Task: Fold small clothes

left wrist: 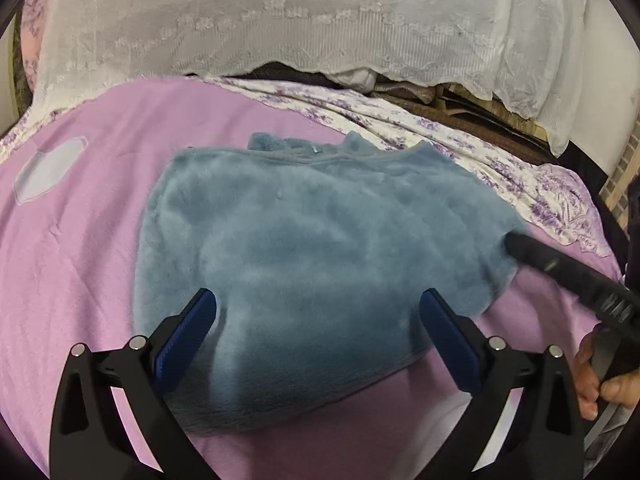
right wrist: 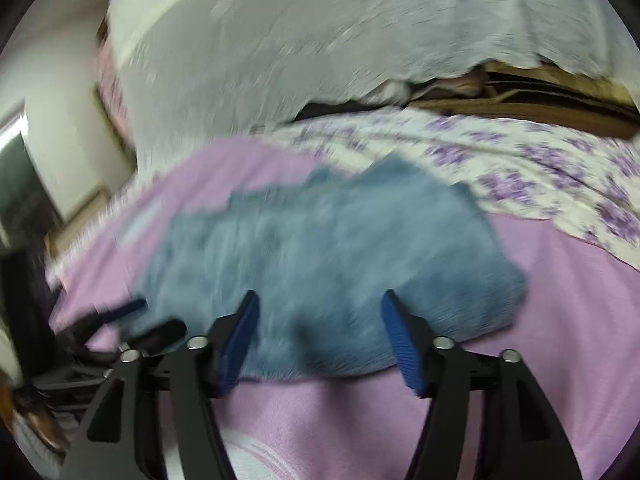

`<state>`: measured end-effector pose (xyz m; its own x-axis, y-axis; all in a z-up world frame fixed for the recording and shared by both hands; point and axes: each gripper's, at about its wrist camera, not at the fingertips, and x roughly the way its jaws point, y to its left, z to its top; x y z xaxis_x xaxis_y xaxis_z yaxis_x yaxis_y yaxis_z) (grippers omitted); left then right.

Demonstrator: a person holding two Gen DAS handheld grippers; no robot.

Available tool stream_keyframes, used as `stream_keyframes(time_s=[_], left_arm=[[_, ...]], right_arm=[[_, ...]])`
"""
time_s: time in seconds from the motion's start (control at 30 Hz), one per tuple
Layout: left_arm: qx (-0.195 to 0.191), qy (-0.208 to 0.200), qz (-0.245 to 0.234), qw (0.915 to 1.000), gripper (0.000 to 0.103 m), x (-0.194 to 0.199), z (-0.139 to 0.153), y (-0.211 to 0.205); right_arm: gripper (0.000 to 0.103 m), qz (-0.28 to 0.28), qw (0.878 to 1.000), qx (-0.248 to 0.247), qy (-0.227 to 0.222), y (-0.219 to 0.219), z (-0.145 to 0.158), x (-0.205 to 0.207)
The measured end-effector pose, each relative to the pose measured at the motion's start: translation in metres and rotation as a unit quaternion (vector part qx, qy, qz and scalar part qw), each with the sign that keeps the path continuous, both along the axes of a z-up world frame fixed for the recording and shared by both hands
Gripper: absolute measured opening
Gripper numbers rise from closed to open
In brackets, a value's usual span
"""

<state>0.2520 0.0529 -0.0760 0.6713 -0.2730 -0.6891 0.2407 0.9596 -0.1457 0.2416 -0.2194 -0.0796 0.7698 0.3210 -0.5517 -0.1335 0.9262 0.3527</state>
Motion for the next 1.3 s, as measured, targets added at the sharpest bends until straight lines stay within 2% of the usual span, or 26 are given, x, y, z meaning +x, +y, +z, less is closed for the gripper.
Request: stream_keyframes(time_s=[0.13, 0.23, 0.33, 0.43, 0.53, 0.67, 0.77, 0.87, 0.93, 1.0, 1.1, 1.17, 1.3], left_arm=[[-0.001, 0.018, 0.002, 0.9998, 0.099, 0.017, 0.001, -0.017], [0.052, 0.040, 0.020, 0.9976, 0.099, 0.035, -0.023, -0.038], [0.081, 0.003, 0.027, 0.9963, 0.099, 0.028, -0.030, -0.045], [0.043, 0.003, 0.019, 0.9989, 0.099, 0.025, -0.026, -0.033], [-0.009, -0.009, 0.011, 0.9999, 0.099, 0.014, -0.014, -0.018], [-0.041, -0.022, 0.021, 0.9987, 0.099, 0.012, -0.005, -0.005], [-0.038, 0.003, 0.028, 0.9989, 0.099, 0.022, -0.012, -0.007], [-0.036, 0.005, 0.025, 0.9990, 0.099, 0.027, -0.010, -0.016], [-0.033, 0.016, 0.021, 0.9991, 0.099, 0.031, -0.012, -0.024], [0.020, 0.023, 0.025, 0.9992, 0.099, 0.036, -0.023, -0.039], [0.053, 0.003, 0.029, 0.9982, 0.099, 0.031, -0.027, -0.048], [0.045, 0.008, 0.028, 0.9985, 0.099, 0.033, -0.028, -0.046], [0.042, 0.004, 0.028, 0.9987, 0.099, 0.030, -0.029, -0.044]], right_arm=[[0.069, -0.048, 0.997, 0.059, 0.024, -0.047, -0.002, 0.004], [0.069, -0.074, 0.991, 0.098, 0.047, -0.075, -0.012, 0.004], [0.069, -0.076, 0.986, 0.135, 0.069, -0.085, -0.023, 0.003], [0.069, -0.069, 0.979, 0.171, 0.089, -0.085, -0.032, 0.001], [0.069, -0.064, 0.979, 0.167, 0.094, -0.079, -0.033, -0.004], [0.069, -0.059, 0.972, 0.200, 0.109, -0.077, -0.039, -0.007], [0.069, -0.065, 0.965, 0.222, 0.124, -0.078, -0.049, -0.003], [0.069, -0.082, 0.956, 0.252, 0.129, -0.083, -0.060, 0.005], [0.070, -0.100, 0.945, 0.284, 0.128, -0.089, -0.069, 0.012], [0.073, -0.110, 0.940, 0.301, 0.117, -0.092, -0.072, 0.020], [0.076, -0.124, 0.942, 0.293, 0.107, -0.090, -0.072, 0.034], [0.079, -0.138, 0.945, 0.280, 0.099, -0.086, -0.070, 0.043], [0.080, -0.141, 0.967, 0.197, 0.071, -0.066, -0.066, 0.056]])
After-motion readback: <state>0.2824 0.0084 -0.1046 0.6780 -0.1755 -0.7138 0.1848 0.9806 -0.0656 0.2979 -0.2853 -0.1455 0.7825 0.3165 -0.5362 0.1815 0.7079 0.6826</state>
